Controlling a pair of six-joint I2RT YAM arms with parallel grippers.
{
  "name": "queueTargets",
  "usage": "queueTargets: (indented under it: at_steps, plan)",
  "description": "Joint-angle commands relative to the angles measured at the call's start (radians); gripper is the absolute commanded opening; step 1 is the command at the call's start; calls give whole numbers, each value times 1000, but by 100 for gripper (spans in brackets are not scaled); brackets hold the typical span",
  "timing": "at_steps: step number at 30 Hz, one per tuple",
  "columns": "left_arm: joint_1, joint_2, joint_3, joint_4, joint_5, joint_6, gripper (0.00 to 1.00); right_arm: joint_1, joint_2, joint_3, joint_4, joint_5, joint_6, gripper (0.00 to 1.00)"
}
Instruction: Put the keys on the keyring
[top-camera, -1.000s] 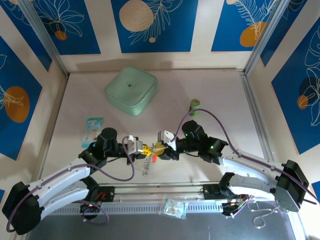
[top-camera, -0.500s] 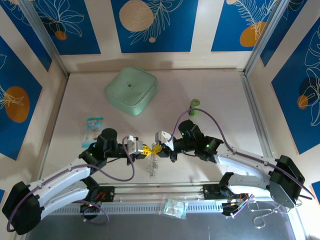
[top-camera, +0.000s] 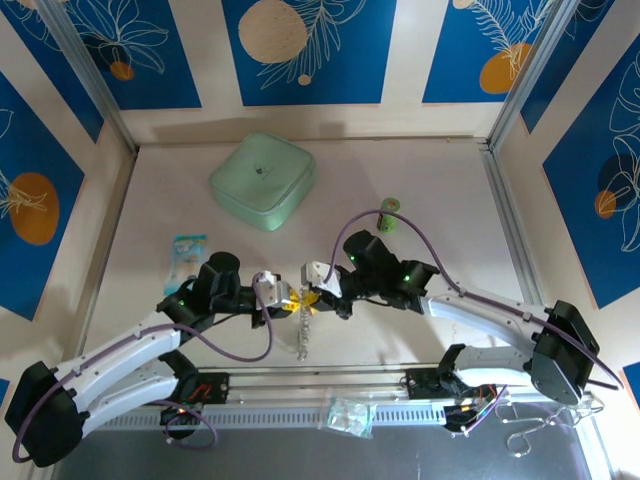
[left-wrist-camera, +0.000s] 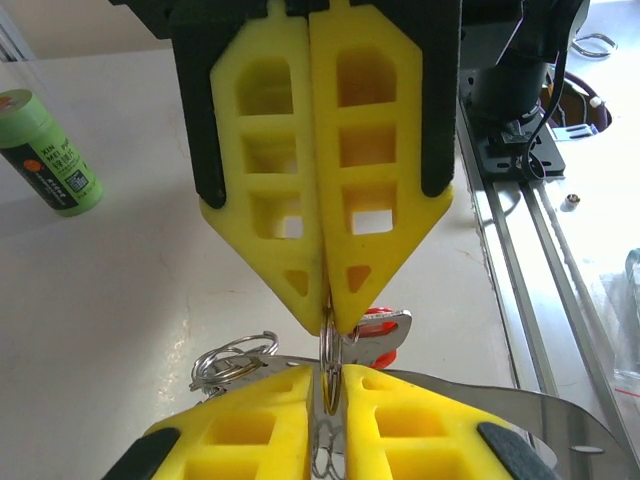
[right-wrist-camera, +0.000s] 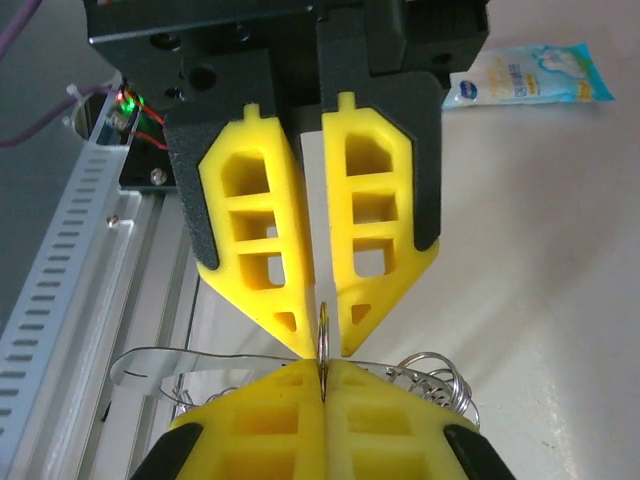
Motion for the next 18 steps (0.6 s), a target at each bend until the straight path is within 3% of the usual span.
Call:
queueTargets:
  at_steps: [1, 4, 8, 10, 12, 15, 18]
  plan:
    - [-8, 8, 32, -7, 26, 17, 14, 15, 21, 79, -104, -12, -77, 0]
    - [-7, 13, 36, -10, 40, 25, 0, 27, 40, 112, -144, -3, -96, 0]
    - [-7, 2, 35, -28, 34, 34, 0, 22, 10, 107, -135, -5, -84, 0]
    - [-7, -10, 14, 27, 40, -4, 0, -3, -36, 54, -49, -46, -28, 18]
    - [-7, -21, -29, 147, 57, -86, 0, -33, -75, -14, 54, -96, 36, 26]
    - [-7, -22, -71, 285, 76, -173, 0, -47, -93, -86, 157, -123, 106, 28]
    - [-7, -18, -72, 289, 82, -180, 0, -46, -90, -114, 208, -125, 146, 28]
